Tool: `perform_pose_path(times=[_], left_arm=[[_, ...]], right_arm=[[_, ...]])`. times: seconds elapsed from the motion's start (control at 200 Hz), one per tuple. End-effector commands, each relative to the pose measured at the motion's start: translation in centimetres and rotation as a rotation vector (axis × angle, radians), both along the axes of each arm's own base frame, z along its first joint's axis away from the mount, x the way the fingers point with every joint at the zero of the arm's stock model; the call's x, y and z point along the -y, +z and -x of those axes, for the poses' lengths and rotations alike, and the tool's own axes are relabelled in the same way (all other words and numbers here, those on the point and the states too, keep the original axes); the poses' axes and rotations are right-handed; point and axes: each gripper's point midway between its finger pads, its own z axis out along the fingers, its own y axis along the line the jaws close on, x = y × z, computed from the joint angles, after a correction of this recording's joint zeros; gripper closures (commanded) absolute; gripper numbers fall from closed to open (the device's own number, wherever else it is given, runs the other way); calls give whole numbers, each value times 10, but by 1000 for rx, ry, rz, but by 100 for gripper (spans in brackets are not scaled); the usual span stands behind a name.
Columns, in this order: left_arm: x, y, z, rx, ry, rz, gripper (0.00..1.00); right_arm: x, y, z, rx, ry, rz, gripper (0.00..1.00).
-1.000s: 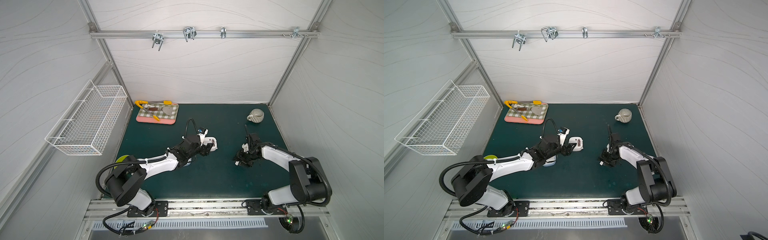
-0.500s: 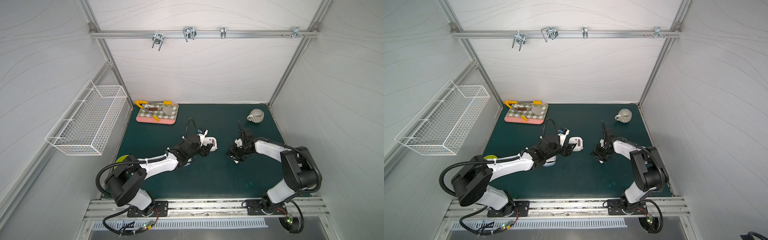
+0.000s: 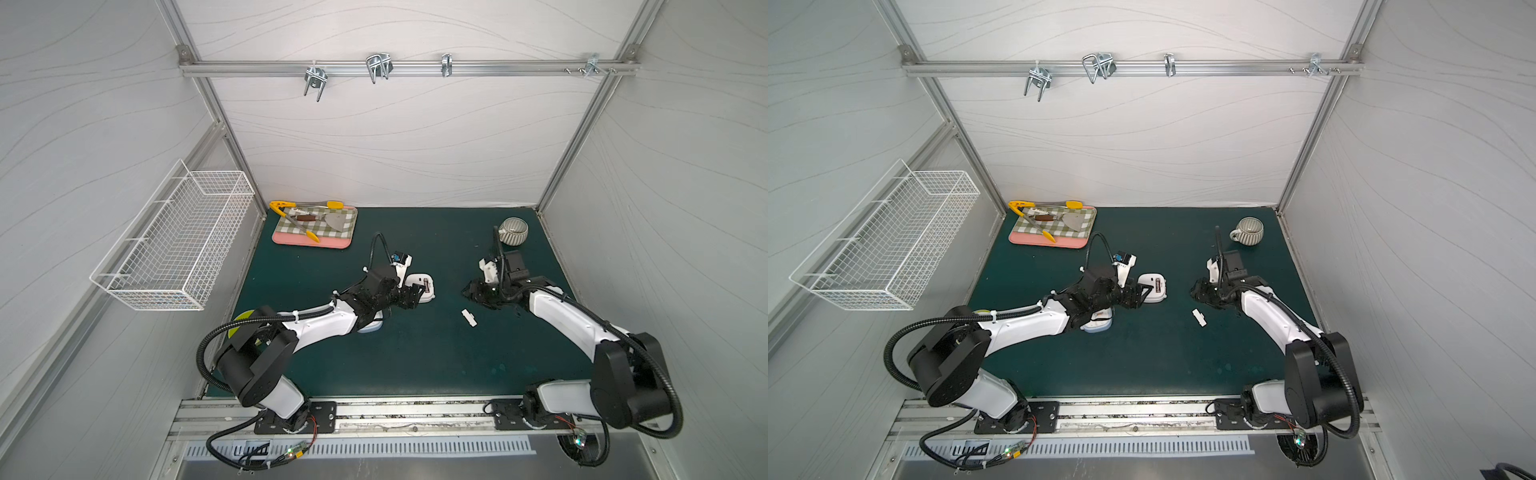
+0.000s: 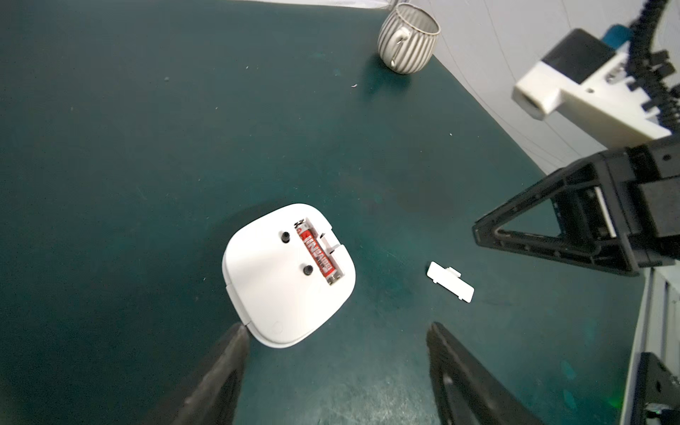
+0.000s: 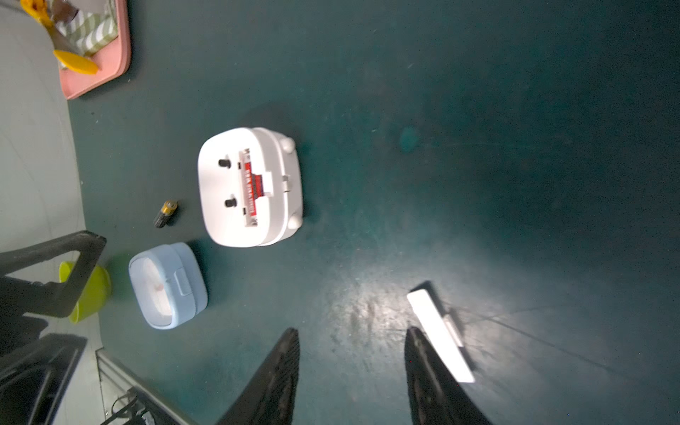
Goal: Insert the battery into the alarm
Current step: Adjust the cover at the center of the board, then pick up the cover from the center of the board.
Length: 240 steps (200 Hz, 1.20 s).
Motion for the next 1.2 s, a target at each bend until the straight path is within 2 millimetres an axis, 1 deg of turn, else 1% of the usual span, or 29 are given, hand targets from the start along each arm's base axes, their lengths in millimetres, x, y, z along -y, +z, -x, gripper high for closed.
perform_pose_path(times=[0.0, 0.075, 0.17, 0.34, 0.545, 0.685, 0.785, 0.865, 1.026, 1.086, 1.196], left_arm=[[2, 10, -6, -56, 18, 102, 22], [0, 10, -6, -53, 18, 93, 21], [-1, 11, -5, -51, 16, 94, 21], [-3, 11, -5, -46, 15, 87, 21], [-4, 10, -5, -46, 13, 84, 21], [-4, 8, -4, -50, 12, 80, 21], [-4, 8, -5, -48, 13, 80, 21], [-5, 8, -5, -49, 13, 79, 21], [-4, 8, -5, -49, 9, 79, 21], [-5, 7, -5, -50, 7, 78, 21], [-4, 6, -6, -51, 4, 76, 21]], right_arm=[[29, -32, 17, -121, -36, 72, 48], [25, -41, 20, -153, -23, 45, 44], [16, -47, 26, -179, -2, -8, 40], [11, -62, 41, -227, 14, -53, 38], [-1, -68, 55, -260, 64, -85, 46], [-17, -66, 58, -260, 115, -98, 51], [-25, -62, 58, -256, 134, -99, 52], [-20, -60, 58, -254, 112, -77, 52], [-1, -54, 54, -250, 30, -78, 52], [3, -55, 50, -255, 18, -87, 55], [5, -61, 39, -264, 10, -110, 63]])
